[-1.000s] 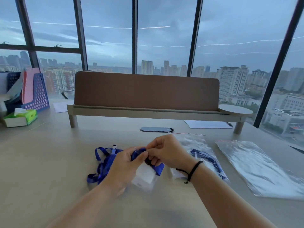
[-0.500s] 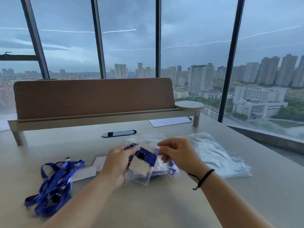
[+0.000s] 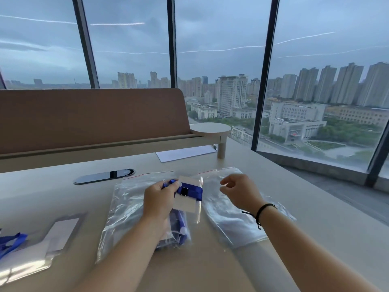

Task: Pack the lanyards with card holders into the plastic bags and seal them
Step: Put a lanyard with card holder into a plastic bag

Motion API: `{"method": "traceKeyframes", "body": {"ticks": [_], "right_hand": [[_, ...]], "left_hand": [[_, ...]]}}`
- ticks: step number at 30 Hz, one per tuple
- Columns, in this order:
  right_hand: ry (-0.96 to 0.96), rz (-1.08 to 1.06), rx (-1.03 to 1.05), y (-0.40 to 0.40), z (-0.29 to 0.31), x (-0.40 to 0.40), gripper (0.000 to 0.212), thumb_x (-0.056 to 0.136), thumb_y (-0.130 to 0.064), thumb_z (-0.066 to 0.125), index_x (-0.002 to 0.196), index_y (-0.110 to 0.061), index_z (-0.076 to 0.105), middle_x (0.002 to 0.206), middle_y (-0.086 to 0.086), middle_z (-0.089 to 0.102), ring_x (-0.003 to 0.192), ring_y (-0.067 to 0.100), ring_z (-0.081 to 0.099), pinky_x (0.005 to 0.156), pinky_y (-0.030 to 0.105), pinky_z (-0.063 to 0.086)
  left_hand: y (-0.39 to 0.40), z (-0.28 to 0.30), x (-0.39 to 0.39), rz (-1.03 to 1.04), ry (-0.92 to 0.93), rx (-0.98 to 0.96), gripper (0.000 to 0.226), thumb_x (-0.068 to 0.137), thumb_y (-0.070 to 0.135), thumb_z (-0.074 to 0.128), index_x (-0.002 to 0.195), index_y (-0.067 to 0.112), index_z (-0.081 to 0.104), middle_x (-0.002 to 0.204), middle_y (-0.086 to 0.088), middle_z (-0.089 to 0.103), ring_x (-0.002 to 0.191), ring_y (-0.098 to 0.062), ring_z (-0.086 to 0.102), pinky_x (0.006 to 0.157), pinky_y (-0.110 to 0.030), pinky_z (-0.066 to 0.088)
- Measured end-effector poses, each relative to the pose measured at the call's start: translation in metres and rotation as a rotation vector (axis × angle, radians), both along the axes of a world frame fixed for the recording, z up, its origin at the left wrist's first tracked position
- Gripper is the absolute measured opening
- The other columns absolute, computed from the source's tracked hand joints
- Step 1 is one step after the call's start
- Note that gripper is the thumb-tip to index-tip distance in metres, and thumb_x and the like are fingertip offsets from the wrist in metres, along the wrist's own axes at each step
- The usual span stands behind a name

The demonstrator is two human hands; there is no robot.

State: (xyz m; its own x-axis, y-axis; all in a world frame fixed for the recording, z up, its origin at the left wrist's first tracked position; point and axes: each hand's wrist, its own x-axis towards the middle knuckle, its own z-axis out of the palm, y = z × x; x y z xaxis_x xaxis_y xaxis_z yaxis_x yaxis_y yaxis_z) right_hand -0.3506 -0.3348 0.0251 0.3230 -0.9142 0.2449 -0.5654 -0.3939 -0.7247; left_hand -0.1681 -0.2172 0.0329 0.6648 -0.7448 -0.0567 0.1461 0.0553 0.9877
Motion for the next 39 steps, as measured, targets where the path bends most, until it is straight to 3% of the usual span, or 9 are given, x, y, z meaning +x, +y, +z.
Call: {"method": "traceKeyframes", "body": {"ticks": [3,7,13,16,20,25,29,32,39], "right_hand": [[0.085,-0.03,-0.001,-0.041,-0.002,0.014,0.017,0.086,-0.014,0.063,0.097,-0.023,0.071,0.091,-0.003,0.067,0.079,0.011,0.06,0.071,0.016,0.042],[0.268,-0.032,0.0,-0.091,-0.009,0.032,0.032,0.089,-0.012,0.051,0.111,-0.028,0.067,0.12,0.004,0.064,0.109,0.023,0.057,0.087,0.025,0.042],[0.482,0.059,0.02,-0.139,-0.015,0.059,0.039,0.094,-0.028,0.051,0.133,-0.036,0.052,0.134,0.004,0.057,0.121,0.026,0.053,0.101,0.035,0.044],[0.506,0.062,0.03,-0.147,-0.02,0.066,0.035,0.092,-0.034,0.055,0.127,-0.035,0.058,0.131,0.003,0.06,0.12,0.026,0.055,0.103,0.037,0.044],[0.383,0.034,-0.033,-0.147,-0.027,0.071,0.021,0.094,-0.024,0.056,0.109,-0.021,0.07,0.115,0.006,0.068,0.106,0.026,0.061,0.091,0.032,0.047],[0.273,0.004,-0.11,-0.143,-0.025,0.068,0.01,0.092,-0.025,0.06,0.089,-0.029,0.069,0.099,0.004,0.068,0.085,0.02,0.059,0.075,0.027,0.046],[0.23,0.012,-0.131,-0.137,-0.016,0.063,0.014,0.092,-0.026,0.06,0.081,-0.034,0.065,0.085,-0.001,0.069,0.079,0.017,0.064,0.075,0.031,0.052],[0.24,0.031,-0.125,-0.131,-0.008,0.057,0.016,0.093,-0.022,0.059,0.08,-0.029,0.065,0.072,-0.005,0.073,0.066,0.003,0.064,0.074,0.028,0.054],[0.2,-0.061,-0.281,-0.084,0.016,0.046,0.03,0.09,-0.035,0.063,0.064,-0.019,0.06,0.061,-0.002,0.063,0.06,0.014,0.055,0.06,0.026,0.039]], "left_hand": [[-0.029,-0.007,0.004,0.033,-0.034,0.011,0.025,0.076,0.022,0.074,0.083,-0.002,0.068,0.075,-0.015,0.067,0.072,-0.031,0.063,0.069,-0.042,0.052],[-0.061,-0.014,0.009,0.08,-0.065,0.037,0.021,0.082,0.016,0.074,0.073,0.001,0.063,0.071,-0.012,0.065,0.07,-0.031,0.063,0.066,-0.039,0.05],[-0.082,-0.027,0.021,0.099,-0.099,0.067,0.02,0.083,0.02,0.074,0.084,0.002,0.066,0.088,-0.022,0.07,0.081,-0.036,0.064,0.071,-0.044,0.053],[-0.084,-0.029,0.03,0.108,-0.073,0.07,0.019,0.082,0.018,0.074,0.081,0.001,0.065,0.082,-0.018,0.067,0.082,-0.039,0.068,0.068,-0.041,0.05],[-0.083,-0.029,0.029,0.113,-0.048,0.084,0.012,0.084,0.016,0.073,0.08,0.007,0.066,0.083,-0.015,0.068,0.09,-0.041,0.07,0.068,-0.04,0.051],[-0.083,-0.027,0.029,0.113,-0.032,0.067,0.014,0.081,0.017,0.075,0.082,0.006,0.066,0.08,-0.013,0.066,0.084,-0.038,0.07,0.066,-0.039,0.048],[-0.079,-0.021,0.032,0.116,0.034,0.036,0.017,0.074,0.018,0.076,0.072,0.011,0.061,0.078,-0.012,0.062,0.076,-0.032,0.063,0.068,-0.038,0.046],[-0.074,-0.014,0.037,0.115,0.089,0.012,0.02,0.065,0.023,0.075,0.074,0.012,0.062,0.081,-0.014,0.063,0.077,-0.031,0.062,0.069,-0.04,0.047],[-0.037,0.008,0.041,0.147,0.189,-0.059,0.005,0.085,0.008,0.069,0.083,0.01,0.065,0.081,-0.014,0.066,0.067,-0.029,0.064,0.074,-0.041,0.05]]}}
